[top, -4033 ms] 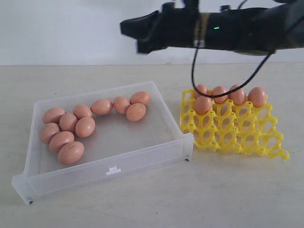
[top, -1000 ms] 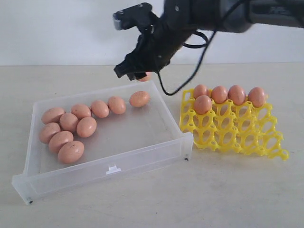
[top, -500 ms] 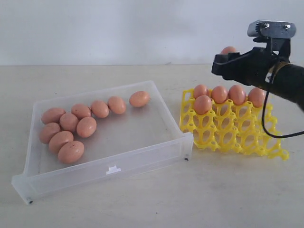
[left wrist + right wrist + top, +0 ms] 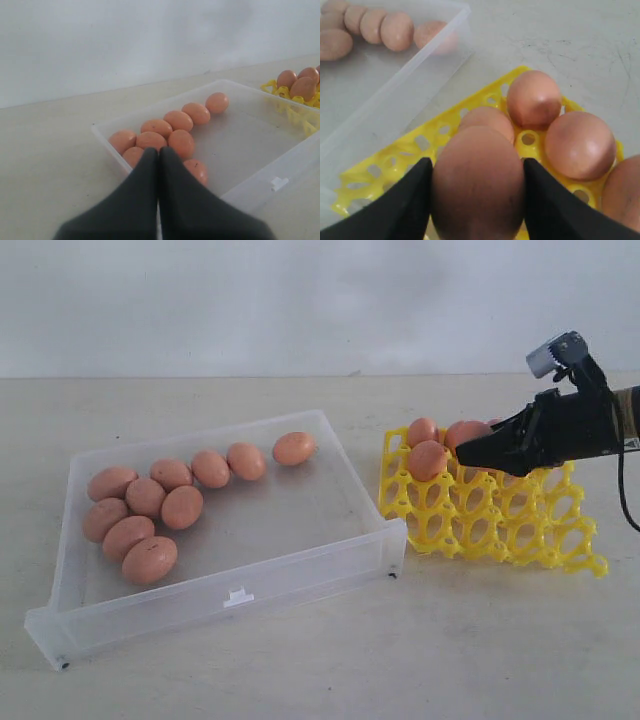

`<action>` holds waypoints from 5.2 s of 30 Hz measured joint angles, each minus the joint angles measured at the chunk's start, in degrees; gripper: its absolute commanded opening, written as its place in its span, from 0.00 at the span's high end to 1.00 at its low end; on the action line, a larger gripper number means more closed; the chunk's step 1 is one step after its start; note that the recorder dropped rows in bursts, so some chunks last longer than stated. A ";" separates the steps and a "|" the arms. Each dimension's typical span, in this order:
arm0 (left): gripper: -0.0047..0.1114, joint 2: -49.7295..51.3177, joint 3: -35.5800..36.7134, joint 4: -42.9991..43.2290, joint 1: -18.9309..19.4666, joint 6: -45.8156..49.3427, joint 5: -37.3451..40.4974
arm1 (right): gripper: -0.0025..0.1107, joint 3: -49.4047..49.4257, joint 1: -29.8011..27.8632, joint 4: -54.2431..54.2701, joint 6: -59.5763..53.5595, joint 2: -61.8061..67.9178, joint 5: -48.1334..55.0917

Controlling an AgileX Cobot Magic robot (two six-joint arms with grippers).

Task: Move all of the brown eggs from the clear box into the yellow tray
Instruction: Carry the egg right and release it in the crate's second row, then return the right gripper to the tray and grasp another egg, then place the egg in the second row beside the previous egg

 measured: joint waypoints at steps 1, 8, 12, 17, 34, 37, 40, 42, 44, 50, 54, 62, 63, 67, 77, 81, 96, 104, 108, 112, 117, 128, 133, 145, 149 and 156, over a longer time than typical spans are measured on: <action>1.00 0.00 0.00 0.00 0.00 0.00 0.00 | 0.98 0.00 0.53 0.24 -2.15 0.12 0.69; 1.00 0.00 0.00 0.00 0.00 0.00 4.07 | 0.86 -0.11 3.29 3.94 -9.07 0.10 7.10; 1.00 0.00 0.00 0.00 0.00 0.00 5.35 | 0.65 -0.11 3.92 6.77 -10.16 0.10 7.72; 1.00 0.00 0.00 0.00 0.00 0.00 5.68 | 0.42 -0.11 3.92 7.78 -10.19 0.10 8.13; 1.00 0.00 0.00 -0.22 0.00 0.00 5.71 | 0.81 -0.32 9.14 32.90 -9.03 -4.05 -13.91; 1.00 0.00 0.00 -0.22 0.00 0.00 5.71 | 0.98 -2.68 17.81 39.66 -10.26 -5.44 -15.09; 1.00 0.00 0.00 -0.33 0.00 0.00 5.71 | 0.98 -7.34 29.94 40.98 -21.49 -5.52 -4.51; 1.00 0.00 0.00 -0.57 0.00 0.00 5.71 | 0.98 -11.46 38.15 41.31 -35.72 -4.64 12.36; 1.00 0.00 0.00 -1.11 0.00 0.00 5.81 | 0.98 -16.09 44.44 44.00 -49.95 -2.55 30.90; 1.00 0.00 0.00 -2.15 0.00 0.00 5.81 | 0.98 -35.84 50.71 57.11 -60.81 8.94 79.68; 1.00 0.00 0.00 -2.58 0.00 0.00 5.92 | 0.98 -52.44 48.44 81.54 -71.94 15.24 100.86; 1.00 0.00 0.00 -2.58 0.00 0.00 5.92 | 0.71 -75.70 44.57 107.49 -80.39 26.34 116.71; 1.00 0.00 0.00 -2.68 0.00 0.00 5.92 | 0.63 -76.66 44.30 108.46 -80.52 27.33 117.13; 1.00 0.00 0.00 -2.78 0.00 0.00 5.92 | 0.46 -77.31 44.04 109.44 -80.39 29.29 115.73; 1.00 0.00 0.00 -2.81 0.00 0.00 5.92 | 0.47 -77.66 44.04 106.00 -75.26 33.06 110.10; 1.00 0.00 0.00 -2.92 0.00 0.00 5.92 | 0.47 -77.74 44.04 105.58 -74.45 34.73 107.88; 1.00 0.00 0.00 -2.95 0.00 0.00 5.92 | 0.98 -77.87 44.04 103.90 -69.89 37.49 106.80; 1.00 0.00 0.00 -2.95 0.00 0.00 5.92 | 0.98 -77.87 44.23 107.68 -71.22 31.45 117.30; 1.00 0.00 0.00 -3.05 0.00 0.00 5.92 | 0.98 -73.92 45.57 108.05 -72.16 26.06 117.34; 1.00 0.00 0.00 -3.04 0.00 0.00 5.92 | 0.98 -58.88 48.04 104.28 -69.63 17.18 100.63; 1.00 0.00 0.00 -3.04 0.00 0.00 5.92 | 0.98 -29.04 50.56 97.45 -63.84 2.86 59.70; 1.00 0.00 0.00 -3.04 0.00 0.00 5.92 | 0.98 22.02 34.66 133.61 -71.71 -13.74 6.26; 1.00 0.00 0.00 -3.04 0.00 0.00 5.92 | 0.98 22.84 15.84 97.45 -46.24 -14.34 7.45; 1.00 0.00 0.00 -3.19 0.00 0.00 6.02 | 0.98 2.38 -5.54 8.95 5.55 0.07 -4.49; 1.00 0.00 0.00 -3.19 0.00 0.00 6.02 | 0.98 2.26 -4.08 8.07 -4.45 2.41 3.64; 1.00 0.00 0.00 -3.19 0.00 0.00 6.02 | 0.83 2.06 -4.08 10.82 -8.34 2.41 4.19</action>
